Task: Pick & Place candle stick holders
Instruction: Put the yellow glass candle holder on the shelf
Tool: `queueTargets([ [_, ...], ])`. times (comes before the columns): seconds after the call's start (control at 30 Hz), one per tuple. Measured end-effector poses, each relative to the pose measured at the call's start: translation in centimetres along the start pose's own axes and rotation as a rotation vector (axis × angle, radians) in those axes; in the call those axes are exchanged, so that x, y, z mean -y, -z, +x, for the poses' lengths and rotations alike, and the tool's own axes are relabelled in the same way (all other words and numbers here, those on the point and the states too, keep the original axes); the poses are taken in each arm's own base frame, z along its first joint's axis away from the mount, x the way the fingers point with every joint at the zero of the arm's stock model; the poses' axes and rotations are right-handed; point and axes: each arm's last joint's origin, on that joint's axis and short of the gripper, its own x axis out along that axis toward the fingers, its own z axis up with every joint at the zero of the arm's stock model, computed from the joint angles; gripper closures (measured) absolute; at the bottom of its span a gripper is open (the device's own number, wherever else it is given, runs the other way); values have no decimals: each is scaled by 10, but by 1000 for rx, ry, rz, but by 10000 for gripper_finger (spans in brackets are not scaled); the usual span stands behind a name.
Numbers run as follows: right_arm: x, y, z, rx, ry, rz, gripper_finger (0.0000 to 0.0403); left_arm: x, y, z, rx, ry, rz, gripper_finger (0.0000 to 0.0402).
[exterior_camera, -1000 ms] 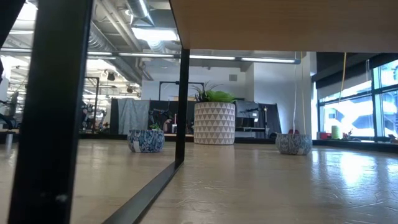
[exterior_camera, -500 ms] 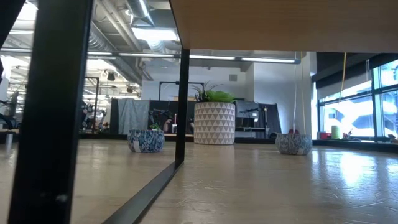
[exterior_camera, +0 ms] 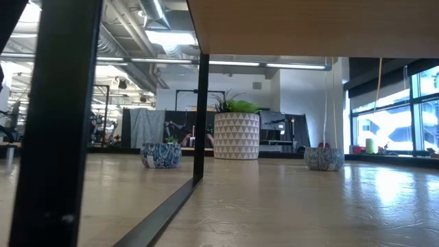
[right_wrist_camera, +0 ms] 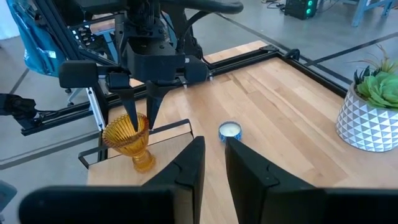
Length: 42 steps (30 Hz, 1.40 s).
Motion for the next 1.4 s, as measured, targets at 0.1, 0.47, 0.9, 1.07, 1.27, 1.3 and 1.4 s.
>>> queueTargets([
  [0.1, 0, 0, 0, 0, 0, 6, 337, -3, -1, 0, -10, -6, -7, 293],
  [0.47, 1, 0, 0, -1, 3, 0, 337, -6, 2, -9, -21, -4, -40, 263],
  [0.9, 1, 0, 0, 2, 7, -1, 337, -12, -7, -41, 147, 2, -78, 267],
  [1.07, 2, -1, -1, 3, 5, 4, 337, -25, -14, -40, 157, -22, -90, 320],
  [1.27, 2, -1, -1, -1, 2, 6, 337, -38, -22, -31, 107, 47, -75, 397],
  [1.3, 2, -1, -1, -2, 1, 6, 337, -38, -24, -30, 109, 64, -73, 399],
  [1.4, 1, 0, -1, -10, -4, 6, 337, -39, -25, -27, 100, 76, -74, 399],
])
